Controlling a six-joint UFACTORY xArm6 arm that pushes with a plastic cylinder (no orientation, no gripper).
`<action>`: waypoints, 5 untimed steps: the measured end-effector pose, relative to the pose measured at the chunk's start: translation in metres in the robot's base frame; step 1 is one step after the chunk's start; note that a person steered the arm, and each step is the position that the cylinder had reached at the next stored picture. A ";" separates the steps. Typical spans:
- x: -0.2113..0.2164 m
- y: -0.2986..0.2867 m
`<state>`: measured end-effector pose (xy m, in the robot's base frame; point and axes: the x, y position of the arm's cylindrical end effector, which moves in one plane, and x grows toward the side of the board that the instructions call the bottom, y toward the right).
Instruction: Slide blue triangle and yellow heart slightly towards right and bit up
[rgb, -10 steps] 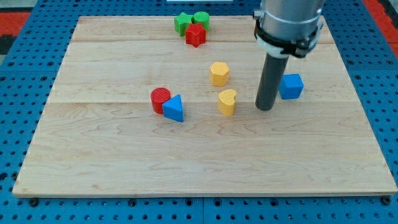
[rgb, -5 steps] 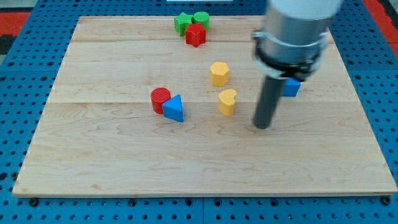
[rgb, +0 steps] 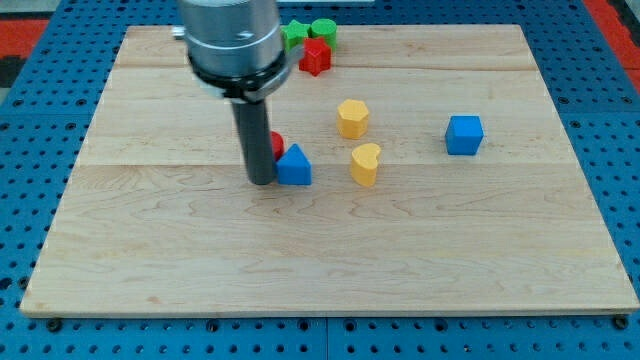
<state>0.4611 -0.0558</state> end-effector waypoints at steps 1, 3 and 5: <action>0.000 0.048; -0.001 0.101; -0.010 0.118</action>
